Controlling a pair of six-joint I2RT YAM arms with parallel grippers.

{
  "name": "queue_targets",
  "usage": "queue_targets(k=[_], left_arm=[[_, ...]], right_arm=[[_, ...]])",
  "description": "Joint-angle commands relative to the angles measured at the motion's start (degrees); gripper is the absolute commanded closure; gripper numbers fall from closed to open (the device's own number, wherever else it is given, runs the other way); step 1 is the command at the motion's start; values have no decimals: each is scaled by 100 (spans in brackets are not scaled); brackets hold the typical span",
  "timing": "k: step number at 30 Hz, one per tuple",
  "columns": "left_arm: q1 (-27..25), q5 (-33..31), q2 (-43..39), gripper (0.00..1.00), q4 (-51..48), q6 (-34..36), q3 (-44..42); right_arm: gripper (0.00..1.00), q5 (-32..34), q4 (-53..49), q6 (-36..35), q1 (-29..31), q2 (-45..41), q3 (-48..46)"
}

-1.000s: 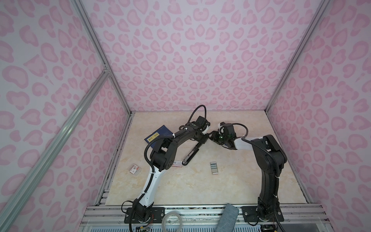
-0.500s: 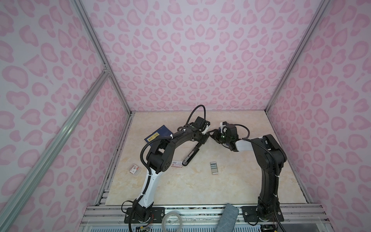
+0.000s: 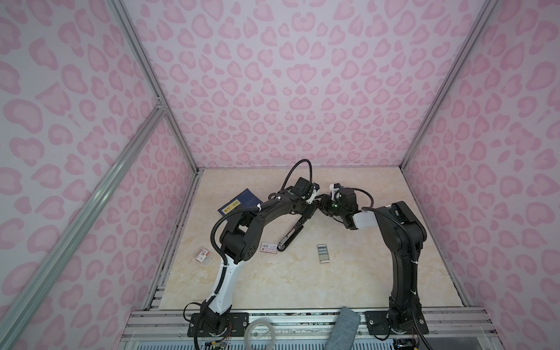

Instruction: Load the staples into the stapler

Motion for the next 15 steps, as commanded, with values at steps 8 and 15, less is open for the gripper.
queue_targets(k=[8, 15], left_arm=[[-67, 0, -177, 57, 220, -116, -42], [-66, -396, -954, 55, 407, -276, -754]], right_arm=[[62, -42, 563, 56, -31, 64, -47], [63, -86, 737, 24, -44, 16, -132]])
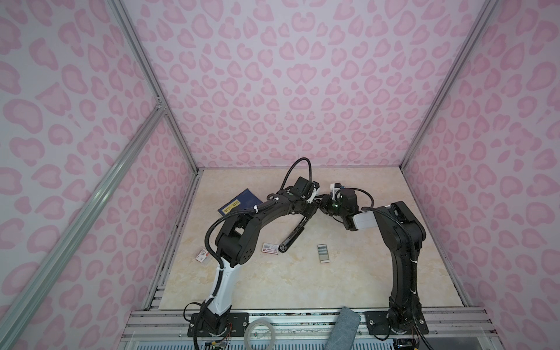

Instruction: Load the staples into the stapler

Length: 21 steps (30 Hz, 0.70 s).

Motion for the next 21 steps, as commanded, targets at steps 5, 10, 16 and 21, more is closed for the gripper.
queue_targets(k=[5, 10, 16, 21], left_arm=[[-14, -709, -1629, 52, 678, -375, -1608], [-14, -898, -3192, 46, 1473, -781, -3526], [-14, -740, -4589, 41, 2221, -1165, -5298], [-14, -454, -4788, 41, 2585, -1346, -5996]], right_arm=[[63, -130, 287, -137, -3, -83, -23], [63, -173, 242, -190, 0, -109, -35], [63, -209, 193, -222, 7, -109, -2], [63, -209, 25, -310, 25, -153, 72]])
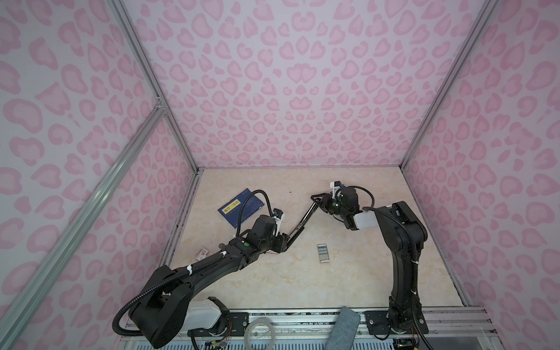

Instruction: Load the staples into the stapler

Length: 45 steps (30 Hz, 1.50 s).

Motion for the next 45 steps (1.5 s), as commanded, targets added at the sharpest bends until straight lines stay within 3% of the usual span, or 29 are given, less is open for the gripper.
queue_targets(k=[1, 6, 13, 25, 30, 36, 45], left_arm=[[1, 213, -76, 41, 634, -294, -340], [1, 237, -175, 41, 1214, -465, -839], [1, 195, 161, 55, 1365, -283, -881], [-259, -360, 609, 63, 1313, -1, -696], [-359, -546, 774, 72, 1313, 13, -618], [-376, -575, 902, 74, 1326, 48, -489], [-383, -492, 1047, 85, 1292, 137, -389]], right_arm=[[63, -69, 28, -107, 37, -48, 81], [63, -78, -77, -162, 72, -57, 134], [63, -58, -89, -152, 94, -31, 189], [63, -45, -116, -154, 100, -49, 205], [64, -52, -99, -155, 105, -49, 189], [64, -56, -81, -161, 114, -66, 155], [64, -52, -63, -149, 110, -83, 143]])
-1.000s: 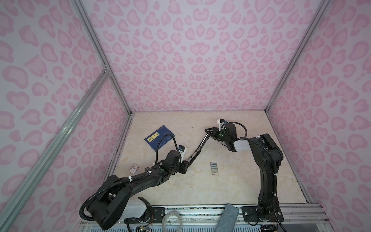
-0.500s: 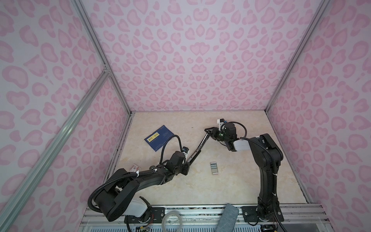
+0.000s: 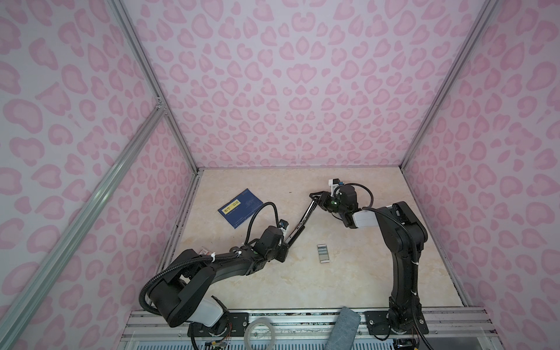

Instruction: Load the staples into the stapler

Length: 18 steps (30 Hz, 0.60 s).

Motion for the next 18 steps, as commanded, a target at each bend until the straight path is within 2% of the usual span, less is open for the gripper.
queue_targets(k=[1, 6, 11, 18], left_arm=[[1, -12, 42, 85, 133, -56, 37], [1, -12, 3, 90, 134, -54, 35], [1, 32, 1, 94, 128, -48, 107], [-6, 93, -42, 95, 99, -74, 235]], right_arm=[[64, -164, 80, -16, 16, -48, -23], [64, -92, -353, -350, 60, -331, -34], [64, 183, -1204, -1048, 202, -802, -48], [64, 800, -2300, -2059, 559, -1380, -54]])
